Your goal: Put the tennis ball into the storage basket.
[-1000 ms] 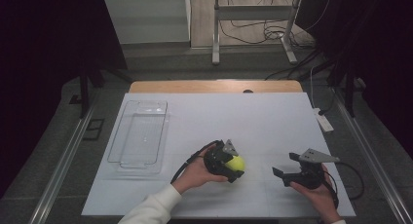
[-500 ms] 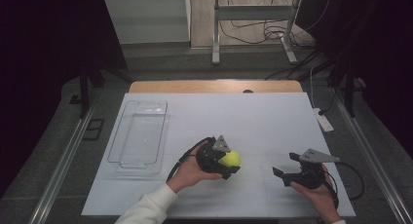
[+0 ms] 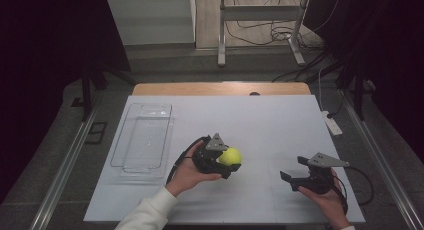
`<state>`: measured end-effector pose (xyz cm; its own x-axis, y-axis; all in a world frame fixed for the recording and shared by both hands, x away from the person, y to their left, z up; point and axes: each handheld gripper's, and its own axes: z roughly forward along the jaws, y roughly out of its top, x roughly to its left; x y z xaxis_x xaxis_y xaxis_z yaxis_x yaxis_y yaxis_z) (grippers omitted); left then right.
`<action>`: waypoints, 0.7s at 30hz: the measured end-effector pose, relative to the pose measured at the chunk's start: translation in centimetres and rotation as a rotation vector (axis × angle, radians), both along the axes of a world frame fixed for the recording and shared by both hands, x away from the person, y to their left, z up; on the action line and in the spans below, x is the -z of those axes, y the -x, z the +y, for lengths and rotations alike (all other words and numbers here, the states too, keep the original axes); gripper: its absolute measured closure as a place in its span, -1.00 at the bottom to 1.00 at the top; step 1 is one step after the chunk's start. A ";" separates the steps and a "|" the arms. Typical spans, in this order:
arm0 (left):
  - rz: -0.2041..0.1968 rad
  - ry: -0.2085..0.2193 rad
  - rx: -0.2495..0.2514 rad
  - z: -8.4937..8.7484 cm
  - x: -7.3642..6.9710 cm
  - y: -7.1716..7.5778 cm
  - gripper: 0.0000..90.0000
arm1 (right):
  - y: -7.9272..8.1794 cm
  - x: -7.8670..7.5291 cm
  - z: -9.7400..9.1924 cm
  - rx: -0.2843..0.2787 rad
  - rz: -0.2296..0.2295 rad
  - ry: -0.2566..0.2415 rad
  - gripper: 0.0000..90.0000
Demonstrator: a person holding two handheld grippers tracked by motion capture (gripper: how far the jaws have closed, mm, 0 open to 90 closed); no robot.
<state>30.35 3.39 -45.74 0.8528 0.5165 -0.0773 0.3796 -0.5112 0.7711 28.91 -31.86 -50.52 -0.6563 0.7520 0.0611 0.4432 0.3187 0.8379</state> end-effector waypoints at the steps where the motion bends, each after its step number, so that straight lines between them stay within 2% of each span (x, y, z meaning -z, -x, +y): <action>1: -0.002 0.005 -0.005 0.1 -0.1 0.0 -0.40 | 0.0 0.0 0.0 0.000 0.000 0.000 -0.79; 14: -0.017 0.023 -0.020 0.9 -0.7 0.1 -0.40 | 0.0 0.0 0.0 0.001 -0.003 0.002 -0.79; 21: -0.039 0.038 -0.042 1.6 -1.3 0.1 -0.40 | 0.0 0.0 0.0 0.000 -0.006 0.001 -0.79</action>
